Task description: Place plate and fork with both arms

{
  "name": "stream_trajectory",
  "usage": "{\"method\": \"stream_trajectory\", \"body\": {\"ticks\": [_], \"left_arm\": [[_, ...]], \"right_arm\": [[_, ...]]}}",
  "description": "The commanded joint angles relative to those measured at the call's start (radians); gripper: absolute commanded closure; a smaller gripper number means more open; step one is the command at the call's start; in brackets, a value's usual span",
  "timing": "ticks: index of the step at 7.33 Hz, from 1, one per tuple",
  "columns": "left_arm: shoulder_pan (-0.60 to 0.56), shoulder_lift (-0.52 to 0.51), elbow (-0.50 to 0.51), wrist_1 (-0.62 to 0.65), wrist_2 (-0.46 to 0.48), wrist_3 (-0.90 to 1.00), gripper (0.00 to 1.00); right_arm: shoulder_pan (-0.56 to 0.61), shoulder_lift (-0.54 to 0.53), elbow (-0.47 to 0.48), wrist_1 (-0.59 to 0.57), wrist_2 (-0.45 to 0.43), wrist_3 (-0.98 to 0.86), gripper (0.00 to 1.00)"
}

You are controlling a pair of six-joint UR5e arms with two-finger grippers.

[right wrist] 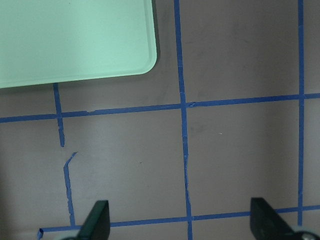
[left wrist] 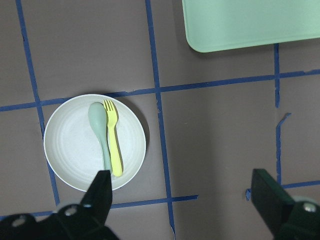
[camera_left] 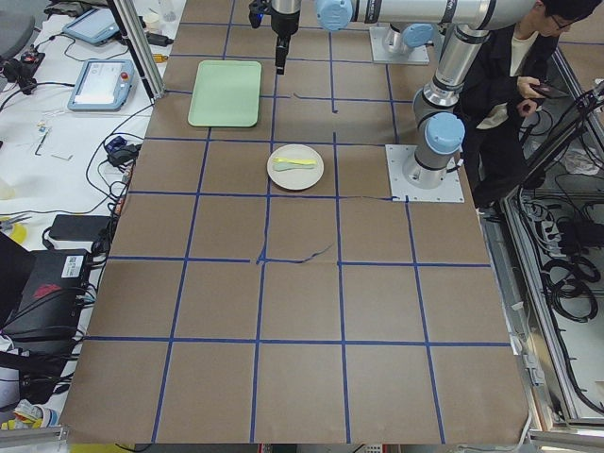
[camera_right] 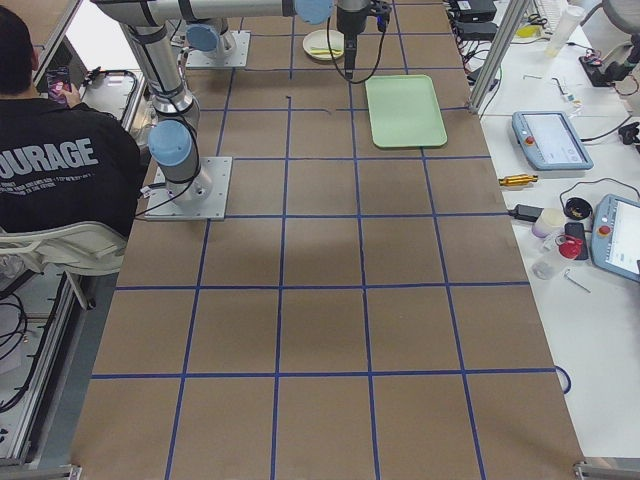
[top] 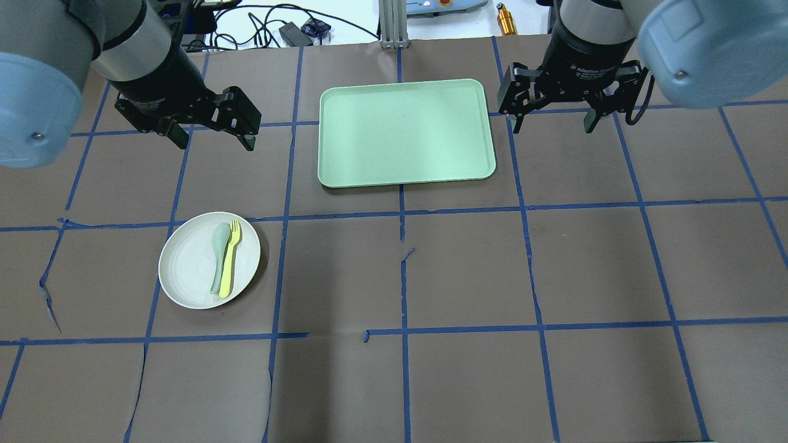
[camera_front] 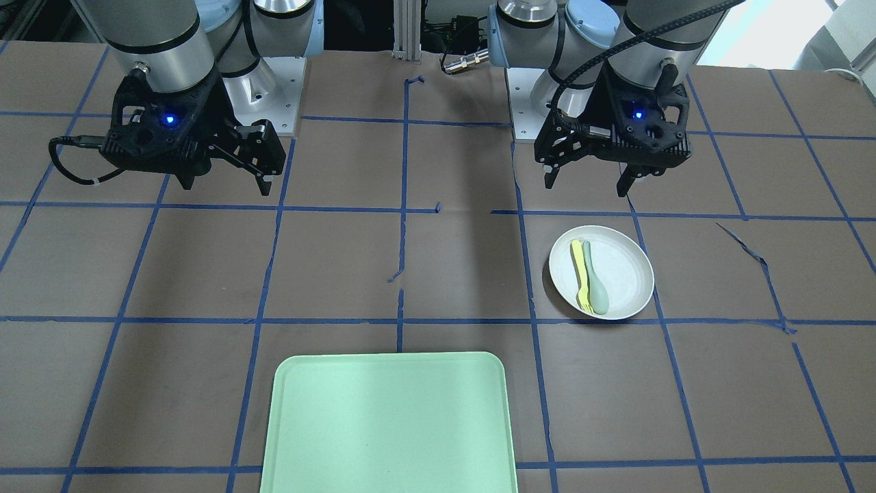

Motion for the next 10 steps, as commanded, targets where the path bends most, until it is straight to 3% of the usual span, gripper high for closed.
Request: {"method": "stream_trajectory", "body": {"ticks": [1,3,5,8,10], "left_arm": [[0.000,0.001,0.000,0.000,0.001,0.001,0.00],[0.000,-0.007,-0.002,-0.002,0.002,0.001,0.00],[0.064,-0.022,-0.114,0.035,-0.004,0.018,0.00],[0.346,-0.039,-0.364,0.309,-0.010,0.311,0.00],[0.499,-0.097,-0.469,0.403,-0.015,0.501,0.14]], "right_arm": [[0.000,0.000,0.002,0.000,0.001,0.000,0.00],[0.000,0.002,0.001,0.000,0.000,0.000,0.00],[0.000,0.002,0.002,0.000,-0.002,-0.002,0.00],[0.000,0.002,0.005,0.000,-0.002,-0.002,0.00],[0.000,0.003,0.005,0.000,-0.002,-0.002,0.00]]}}
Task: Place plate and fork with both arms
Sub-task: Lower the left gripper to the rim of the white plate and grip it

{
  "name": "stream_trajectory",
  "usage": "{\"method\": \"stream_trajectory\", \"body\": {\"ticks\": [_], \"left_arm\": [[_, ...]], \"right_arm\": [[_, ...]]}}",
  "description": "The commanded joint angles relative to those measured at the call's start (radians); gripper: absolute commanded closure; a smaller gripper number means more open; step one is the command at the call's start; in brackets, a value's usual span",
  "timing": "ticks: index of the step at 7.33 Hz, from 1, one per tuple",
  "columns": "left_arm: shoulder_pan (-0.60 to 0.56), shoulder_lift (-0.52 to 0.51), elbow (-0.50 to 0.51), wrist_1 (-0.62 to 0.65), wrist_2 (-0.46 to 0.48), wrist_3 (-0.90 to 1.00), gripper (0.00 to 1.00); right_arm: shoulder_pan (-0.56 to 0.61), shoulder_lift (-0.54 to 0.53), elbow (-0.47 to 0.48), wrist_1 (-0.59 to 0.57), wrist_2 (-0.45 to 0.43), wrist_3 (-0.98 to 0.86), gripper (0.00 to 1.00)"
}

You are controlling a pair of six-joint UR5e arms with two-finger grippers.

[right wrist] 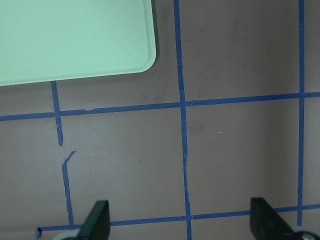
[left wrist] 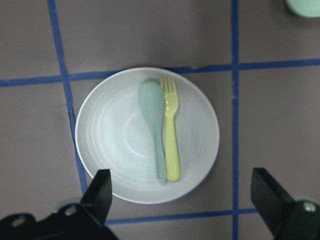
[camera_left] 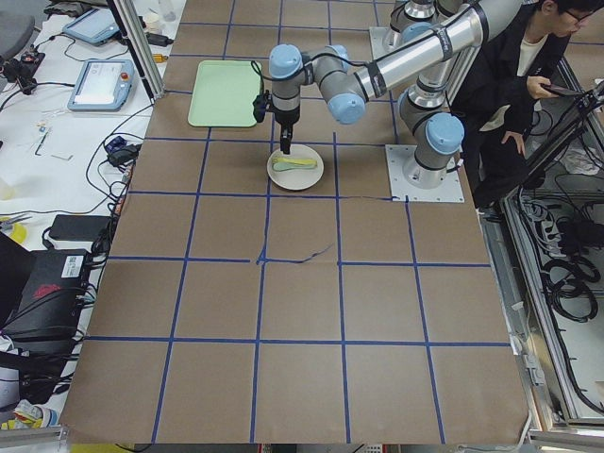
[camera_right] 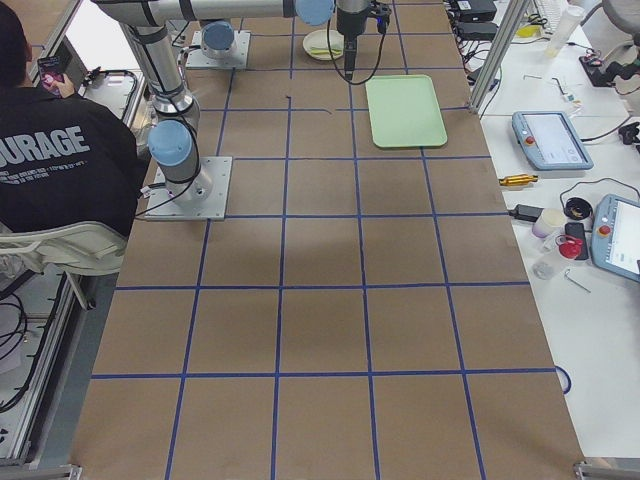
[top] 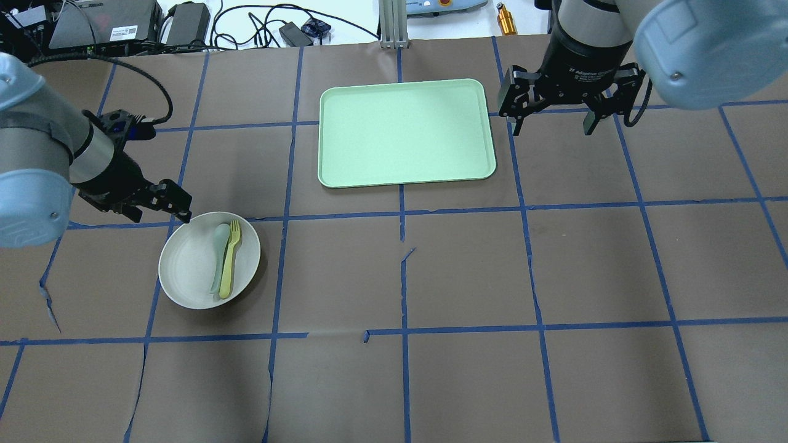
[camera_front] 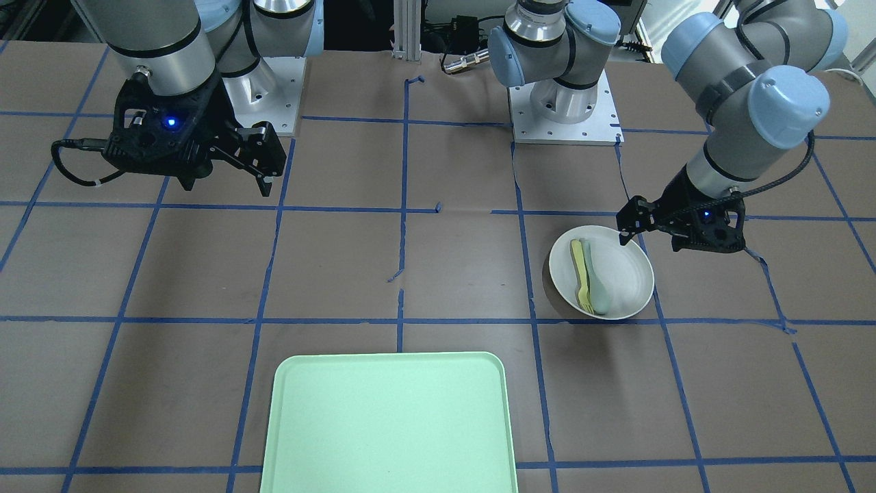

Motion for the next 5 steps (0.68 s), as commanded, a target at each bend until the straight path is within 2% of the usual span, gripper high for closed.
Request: {"method": "stream_trajectory", "body": {"ticks": [1,2,3,4,5], "left_arm": [[0.128,-0.080,-0.116,0.179,-0.001,0.104,0.14],[0.128,-0.125,-0.151,0.273,0.005,0.098,0.15],[0.133,-0.160,-0.162,0.313,0.007,0.098,0.22],[0.133,-0.185,-0.162,0.343,0.008,0.093,0.37],[0.133,-0.199,-0.162,0.343,0.008,0.076,0.77]], "right_arm": [[0.000,0.001,0.000,0.000,0.000,0.000,0.00],[0.000,0.001,0.000,0.000,0.000,0.000,0.00],[0.000,0.003,0.000,0.000,0.000,0.000,0.00],[0.000,0.003,0.000,0.000,0.000,0.000,0.00],[0.000,0.003,0.000,0.000,0.000,0.000,0.00]]}}
